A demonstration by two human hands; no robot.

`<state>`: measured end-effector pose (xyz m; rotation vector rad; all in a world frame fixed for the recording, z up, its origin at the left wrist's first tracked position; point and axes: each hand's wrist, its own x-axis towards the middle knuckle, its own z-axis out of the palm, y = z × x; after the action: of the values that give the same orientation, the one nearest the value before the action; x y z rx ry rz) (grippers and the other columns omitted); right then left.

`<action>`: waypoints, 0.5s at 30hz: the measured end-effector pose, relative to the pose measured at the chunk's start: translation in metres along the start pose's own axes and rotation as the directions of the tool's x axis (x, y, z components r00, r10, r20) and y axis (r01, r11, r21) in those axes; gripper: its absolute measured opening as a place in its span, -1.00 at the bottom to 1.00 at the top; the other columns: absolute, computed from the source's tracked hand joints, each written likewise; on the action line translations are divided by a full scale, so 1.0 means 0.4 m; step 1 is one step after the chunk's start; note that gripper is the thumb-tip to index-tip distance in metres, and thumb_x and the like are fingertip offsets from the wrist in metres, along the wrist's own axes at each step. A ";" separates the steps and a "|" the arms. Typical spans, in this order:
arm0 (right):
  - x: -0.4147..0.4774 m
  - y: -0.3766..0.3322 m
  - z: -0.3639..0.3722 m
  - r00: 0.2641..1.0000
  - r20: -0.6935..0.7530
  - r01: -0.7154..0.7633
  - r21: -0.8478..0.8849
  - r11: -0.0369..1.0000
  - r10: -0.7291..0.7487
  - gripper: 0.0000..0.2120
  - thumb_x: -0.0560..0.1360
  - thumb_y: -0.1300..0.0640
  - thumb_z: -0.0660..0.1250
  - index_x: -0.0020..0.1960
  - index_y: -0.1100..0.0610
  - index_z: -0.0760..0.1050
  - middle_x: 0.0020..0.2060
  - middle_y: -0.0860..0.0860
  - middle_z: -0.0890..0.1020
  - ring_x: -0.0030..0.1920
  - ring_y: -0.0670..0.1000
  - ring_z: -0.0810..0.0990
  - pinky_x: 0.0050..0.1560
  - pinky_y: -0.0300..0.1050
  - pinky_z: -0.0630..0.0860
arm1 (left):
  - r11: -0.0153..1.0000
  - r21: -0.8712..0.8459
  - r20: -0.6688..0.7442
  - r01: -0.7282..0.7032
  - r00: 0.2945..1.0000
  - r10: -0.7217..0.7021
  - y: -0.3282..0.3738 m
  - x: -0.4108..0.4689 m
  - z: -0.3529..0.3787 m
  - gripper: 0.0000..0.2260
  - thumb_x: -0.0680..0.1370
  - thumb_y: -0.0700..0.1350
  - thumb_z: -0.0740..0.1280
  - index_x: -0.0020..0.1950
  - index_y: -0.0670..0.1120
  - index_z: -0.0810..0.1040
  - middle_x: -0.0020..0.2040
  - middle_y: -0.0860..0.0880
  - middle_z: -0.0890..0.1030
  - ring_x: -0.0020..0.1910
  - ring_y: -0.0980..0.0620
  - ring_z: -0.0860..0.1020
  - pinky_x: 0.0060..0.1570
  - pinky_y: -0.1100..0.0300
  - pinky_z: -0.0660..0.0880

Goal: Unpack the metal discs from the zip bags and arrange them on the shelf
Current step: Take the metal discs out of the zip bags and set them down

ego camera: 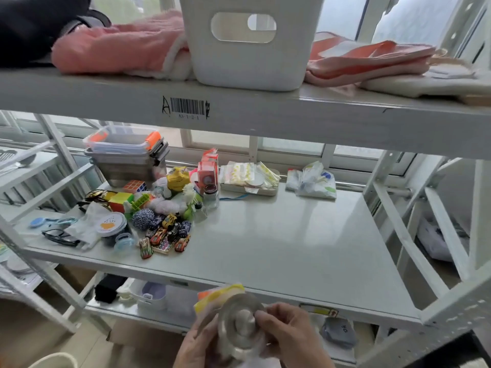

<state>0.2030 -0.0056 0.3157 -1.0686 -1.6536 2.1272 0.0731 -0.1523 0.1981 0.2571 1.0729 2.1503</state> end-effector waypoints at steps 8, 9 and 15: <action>0.350 -0.102 -0.062 0.918 -0.381 -0.026 0.219 0.975 0.111 -0.85 0.49 0.26 0.47 -0.02 0.35 0.64 -0.39 0.13 0.61 -0.44 0.02 0.56 -0.40 -0.17 0.60 | 0.973 0.166 0.054 0.157 0.984 -0.168 0.126 0.108 0.052 -0.44 -0.02 0.16 0.76 -0.09 -0.03 0.83 0.09 0.10 0.79 0.18 0.34 0.64 0.31 0.42 0.40; 0.399 -0.112 -0.073 0.898 -0.428 -0.024 0.195 0.981 0.107 -0.83 0.47 0.26 0.49 0.00 0.35 0.64 -0.36 0.15 0.60 -0.43 0.04 0.56 -0.39 -0.17 0.62 | 0.968 0.180 0.035 0.176 0.982 -0.185 0.142 0.116 0.071 -0.63 0.02 0.07 0.77 -0.26 0.01 0.83 -0.13 0.17 0.81 -0.02 0.38 0.70 0.04 0.55 0.51; 0.626 -0.141 -0.109 0.833 -0.539 -0.094 0.082 0.992 0.124 -0.88 0.38 0.37 0.53 -0.21 0.32 0.59 -0.16 0.28 0.64 -0.46 0.11 0.60 -0.07 0.11 0.70 | 0.971 0.152 -0.080 0.183 0.982 -0.172 0.165 0.183 0.144 -0.84 0.13 -0.09 0.74 -0.41 0.00 0.79 -0.05 0.03 0.79 -0.38 0.43 0.65 -0.41 0.61 0.49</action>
<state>0.0429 0.1930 0.2641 -1.5994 -1.2770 1.6794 0.0128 -0.0938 0.2754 0.1577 1.2593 1.9287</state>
